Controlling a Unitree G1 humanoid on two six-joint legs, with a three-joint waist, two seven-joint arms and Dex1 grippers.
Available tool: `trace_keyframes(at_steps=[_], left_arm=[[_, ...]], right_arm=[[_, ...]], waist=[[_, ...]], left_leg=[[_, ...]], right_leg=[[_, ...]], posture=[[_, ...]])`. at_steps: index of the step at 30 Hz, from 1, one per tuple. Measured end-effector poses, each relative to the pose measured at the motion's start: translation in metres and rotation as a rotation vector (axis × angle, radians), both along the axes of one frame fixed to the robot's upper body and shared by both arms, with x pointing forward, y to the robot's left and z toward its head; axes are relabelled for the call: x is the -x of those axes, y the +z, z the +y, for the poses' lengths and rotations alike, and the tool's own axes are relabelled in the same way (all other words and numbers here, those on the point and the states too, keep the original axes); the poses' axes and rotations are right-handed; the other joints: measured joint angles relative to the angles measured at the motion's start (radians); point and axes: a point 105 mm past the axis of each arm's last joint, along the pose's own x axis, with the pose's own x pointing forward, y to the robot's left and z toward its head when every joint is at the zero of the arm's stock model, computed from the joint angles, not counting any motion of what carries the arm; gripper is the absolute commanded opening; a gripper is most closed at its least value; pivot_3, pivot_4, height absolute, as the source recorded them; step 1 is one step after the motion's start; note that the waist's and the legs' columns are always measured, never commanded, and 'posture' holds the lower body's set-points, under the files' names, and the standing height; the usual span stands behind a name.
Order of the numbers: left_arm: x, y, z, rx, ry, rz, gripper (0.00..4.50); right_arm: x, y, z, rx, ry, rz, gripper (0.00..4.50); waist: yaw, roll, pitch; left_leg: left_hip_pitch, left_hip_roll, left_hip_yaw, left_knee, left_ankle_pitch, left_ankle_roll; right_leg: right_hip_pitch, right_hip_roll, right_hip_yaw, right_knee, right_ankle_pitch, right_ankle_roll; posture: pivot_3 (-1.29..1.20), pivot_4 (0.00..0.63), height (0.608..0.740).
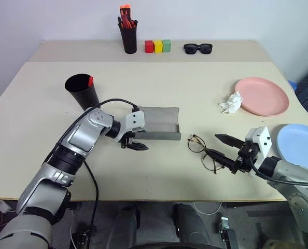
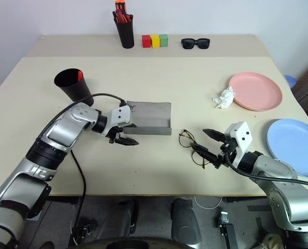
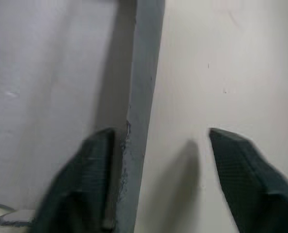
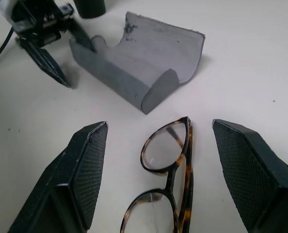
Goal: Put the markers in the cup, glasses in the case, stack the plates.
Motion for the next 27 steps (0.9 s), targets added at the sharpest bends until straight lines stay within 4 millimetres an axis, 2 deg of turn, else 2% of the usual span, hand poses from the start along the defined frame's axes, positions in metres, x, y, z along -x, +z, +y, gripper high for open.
trace_keyframes(at_steps=[8, 13, 18, 23, 26, 27], left_arm=[[0.026, 0.041, -0.003, 0.335, -0.021, -0.125, 2.90], [0.057, 0.058, 0.020, 0.425, -0.105, -0.008, 2.90], [0.084, 0.041, 0.038, 0.376, -0.160, 0.077, 2.90], [0.091, 0.037, 0.040, 0.359, -0.184, 0.049, 2.90], [0.091, 0.036, 0.040, 0.359, -0.180, 0.038, 2.96], [0.091, 0.036, 0.040, 0.360, -0.179, 0.031, 2.96]], right_arm=[[-0.002, -0.012, 0.001, 0.028, 0.041, 0.114, 3.51], [-0.007, -0.027, -0.004, 0.034, 0.056, 0.202, 3.51], [-0.015, -0.033, -0.003, 0.039, 0.085, 0.233, 3.51], [-0.017, -0.036, 0.000, 0.047, 0.117, 0.247, 3.51], [-0.019, -0.040, 0.000, 0.053, 0.125, 0.264, 2.68], [-0.019, -0.041, 0.000, 0.055, 0.128, 0.269, 2.14]], waist=[[0.002, 0.000, 0.000], [-0.003, 0.001, 0.000], [-0.003, 0.000, -0.001], [0.002, 0.000, -0.001], [0.001, 0.000, -0.001], [0.001, 0.000, -0.001]], left_leg=[[0.001, 0.000, 0.000, 0.000, 0.000, 0.000], [0.001, 0.001, 0.001, 0.000, 0.000, 0.000], [0.001, 0.000, 0.001, 0.000, 0.000, 0.000], [0.001, 0.000, 0.001, 0.000, 0.000, 0.000], [0.001, 0.000, 0.001, 0.000, 0.000, 0.000], [0.001, 0.000, 0.001, 0.000, 0.000, 0.000]], right_leg=[[0.000, 0.000, 0.000, 0.000, 0.000, 0.000], [0.000, 0.000, 0.000, 0.000, 0.000, -0.001], [0.001, 0.000, 0.000, -0.001, -0.001, -0.002], [0.001, 0.000, 0.000, -0.001, -0.002, -0.004], [0.001, 0.000, 0.000, -0.001, -0.001, -0.003], [0.001, 0.000, 0.000, -0.001, -0.001, -0.003]], posture=[[0.00, 0.150, 0.740], [0.00, 0.150, 0.740], [0.00, 0.150, 0.740], [0.00, 0.150, 0.740], [0.00, 0.150, 0.740], [0.00, 0.150, 0.740]])
